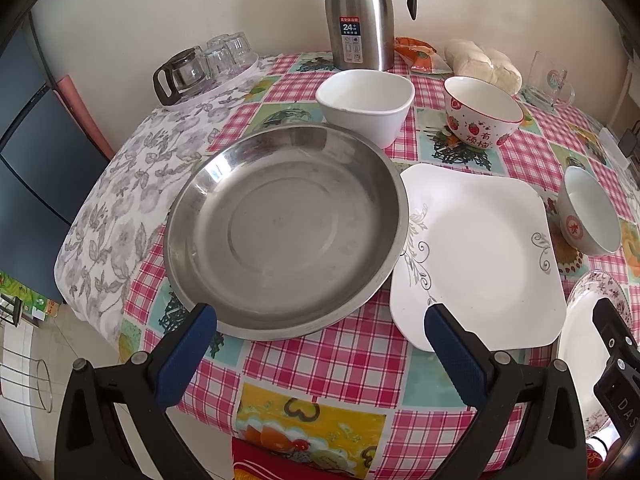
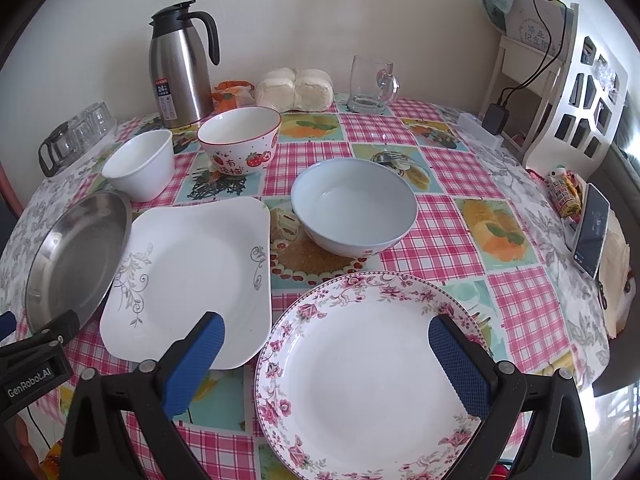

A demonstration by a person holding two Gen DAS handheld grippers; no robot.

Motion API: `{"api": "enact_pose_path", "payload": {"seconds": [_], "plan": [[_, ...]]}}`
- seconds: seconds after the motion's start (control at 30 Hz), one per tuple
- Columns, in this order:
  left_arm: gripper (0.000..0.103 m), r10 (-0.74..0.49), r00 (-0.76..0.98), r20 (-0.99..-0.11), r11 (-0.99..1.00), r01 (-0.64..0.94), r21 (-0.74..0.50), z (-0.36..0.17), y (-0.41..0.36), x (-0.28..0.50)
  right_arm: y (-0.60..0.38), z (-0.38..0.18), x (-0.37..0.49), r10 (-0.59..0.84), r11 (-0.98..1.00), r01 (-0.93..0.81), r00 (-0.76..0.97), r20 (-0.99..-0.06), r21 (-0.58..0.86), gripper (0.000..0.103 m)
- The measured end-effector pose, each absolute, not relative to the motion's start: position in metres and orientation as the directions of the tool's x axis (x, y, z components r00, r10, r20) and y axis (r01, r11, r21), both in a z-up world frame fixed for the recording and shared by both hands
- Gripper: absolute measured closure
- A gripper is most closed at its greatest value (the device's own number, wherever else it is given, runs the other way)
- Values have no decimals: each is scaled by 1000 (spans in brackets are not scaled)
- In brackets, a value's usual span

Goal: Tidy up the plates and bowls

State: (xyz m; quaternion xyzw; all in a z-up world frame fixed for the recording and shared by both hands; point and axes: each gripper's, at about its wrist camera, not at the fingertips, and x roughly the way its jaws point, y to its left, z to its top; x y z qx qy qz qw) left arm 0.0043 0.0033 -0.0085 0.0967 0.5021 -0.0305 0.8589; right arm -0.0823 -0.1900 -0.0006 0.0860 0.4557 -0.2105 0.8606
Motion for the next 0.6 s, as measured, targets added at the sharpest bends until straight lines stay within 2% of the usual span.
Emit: {"api": "enact_pose_path", "payload": {"seconds": [0.6], "plan": [[0, 49, 496, -867, 980, 145, 138, -6, 2, 5, -189, 1, -83, -288, 897, 439, 501, -816, -47, 0]]}}
